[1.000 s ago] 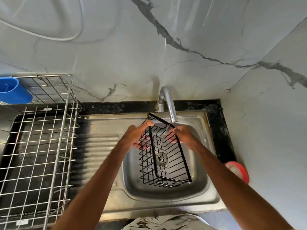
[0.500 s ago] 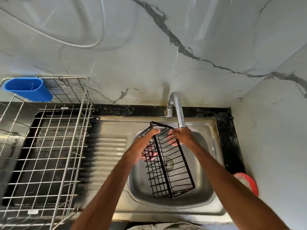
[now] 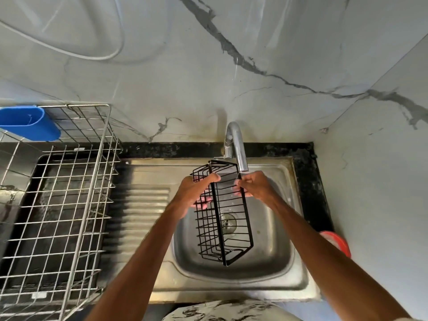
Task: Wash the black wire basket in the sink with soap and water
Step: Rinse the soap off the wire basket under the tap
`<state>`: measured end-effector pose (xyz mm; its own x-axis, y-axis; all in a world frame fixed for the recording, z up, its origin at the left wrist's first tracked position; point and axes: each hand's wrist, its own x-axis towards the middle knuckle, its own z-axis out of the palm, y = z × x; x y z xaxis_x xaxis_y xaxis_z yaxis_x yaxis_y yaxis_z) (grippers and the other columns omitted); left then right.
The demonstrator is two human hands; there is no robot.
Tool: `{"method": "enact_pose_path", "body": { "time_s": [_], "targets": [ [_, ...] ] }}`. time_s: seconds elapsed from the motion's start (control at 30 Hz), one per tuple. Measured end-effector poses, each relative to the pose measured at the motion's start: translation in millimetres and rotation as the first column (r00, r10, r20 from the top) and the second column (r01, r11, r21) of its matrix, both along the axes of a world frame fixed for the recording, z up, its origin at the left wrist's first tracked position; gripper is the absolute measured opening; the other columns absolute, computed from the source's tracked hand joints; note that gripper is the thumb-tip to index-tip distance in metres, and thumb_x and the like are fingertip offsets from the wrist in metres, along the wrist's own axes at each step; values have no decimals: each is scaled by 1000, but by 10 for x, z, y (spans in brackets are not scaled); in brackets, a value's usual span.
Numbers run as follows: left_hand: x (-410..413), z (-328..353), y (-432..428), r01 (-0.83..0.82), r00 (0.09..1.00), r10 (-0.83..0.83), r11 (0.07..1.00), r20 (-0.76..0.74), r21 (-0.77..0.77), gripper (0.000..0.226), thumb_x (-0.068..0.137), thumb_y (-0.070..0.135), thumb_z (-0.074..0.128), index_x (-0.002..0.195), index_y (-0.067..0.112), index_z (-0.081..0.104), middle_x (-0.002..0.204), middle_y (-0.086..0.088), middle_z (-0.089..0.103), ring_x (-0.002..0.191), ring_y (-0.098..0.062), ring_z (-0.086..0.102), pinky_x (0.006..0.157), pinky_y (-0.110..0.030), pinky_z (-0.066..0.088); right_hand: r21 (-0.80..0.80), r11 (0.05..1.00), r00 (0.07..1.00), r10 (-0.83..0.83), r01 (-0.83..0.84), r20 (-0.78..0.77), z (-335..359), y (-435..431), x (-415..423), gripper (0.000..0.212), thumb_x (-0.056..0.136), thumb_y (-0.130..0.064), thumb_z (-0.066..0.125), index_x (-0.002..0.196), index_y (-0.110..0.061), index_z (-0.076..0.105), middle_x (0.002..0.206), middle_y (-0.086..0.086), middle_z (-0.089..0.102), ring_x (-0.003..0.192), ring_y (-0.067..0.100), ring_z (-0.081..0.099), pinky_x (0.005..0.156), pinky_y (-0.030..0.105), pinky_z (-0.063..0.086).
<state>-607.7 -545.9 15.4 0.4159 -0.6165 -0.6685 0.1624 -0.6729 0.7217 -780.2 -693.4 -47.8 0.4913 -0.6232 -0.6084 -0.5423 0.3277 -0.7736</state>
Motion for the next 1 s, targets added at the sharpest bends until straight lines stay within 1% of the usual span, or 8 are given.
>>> {"method": "enact_pose_path", "body": {
  "time_s": [0.1,0.23,0.4,0.5,0.6,0.73,0.87,1.0],
  "targets": [
    [-55,-7,-13,35,998,-36,999,46,15,49,75,56,83,100,14,75,91,-7,77,59,-4,73,52,-25,59,-90,984,988,-154,153,-3,101,-125,202,6,89,-1,73,92,1,69,91,20,75,73,25,76,64,29,63],
    [-116,-2,-16,-77,997,77,997,27,-1,47,68,57,87,95,20,78,93,-3,77,72,-19,77,69,-47,66,-90,977,981,-194,194,12,0,-121,264,18,85,-6,77,98,5,72,77,8,77,67,16,76,63,28,62],
    [-199,-5,1,-139,988,140,990,71,-11,48,63,59,84,93,22,78,88,3,77,81,-23,78,74,-49,65,40,980,972,-196,193,129,-240,205,-39,26,95,-7,67,116,9,66,100,21,74,74,16,76,63,22,60],
    [-277,-53,55,-166,981,167,986,101,-17,44,62,62,84,89,27,78,88,3,78,78,-21,78,72,-50,66,44,989,988,-147,144,54,-305,349,-189,23,95,-6,66,115,7,67,100,18,75,71,11,75,62,20,59],
    [-355,-101,112,-168,976,169,986,135,-20,39,65,61,82,86,29,76,84,5,77,80,-20,77,76,-51,65,48,998,999,-35,35,-2,-262,311,-238,21,95,-6,67,113,3,69,103,18,76,84,24,77,74,33,63],
    [-365,-128,137,-93,952,115,992,284,-88,38,70,62,75,79,26,72,73,5,73,71,-13,68,72,-37,59,-144,989,998,28,-36,-57,-83,56,-15,18,90,-16,75,104,-4,73,92,7,78,82,19,77,83,42,62],
    [-333,-75,102,-107,933,136,989,334,-105,35,74,56,80,74,23,69,66,11,70,64,-9,67,64,-29,53,-201,968,988,-149,151,27,114,-63,330,16,84,-11,80,85,-22,67,89,6,77,80,18,76,78,38,63],
    [-268,-179,114,-196,913,203,979,354,-54,72,52,82,78,95,25,71,85,4,75,79,-16,74,67,-40,65,-261,958,993,-117,120,25,-57,55,287,15,85,-18,80,96,-12,73,90,6,77,73,6,74,67,27,62]
  ]
}}
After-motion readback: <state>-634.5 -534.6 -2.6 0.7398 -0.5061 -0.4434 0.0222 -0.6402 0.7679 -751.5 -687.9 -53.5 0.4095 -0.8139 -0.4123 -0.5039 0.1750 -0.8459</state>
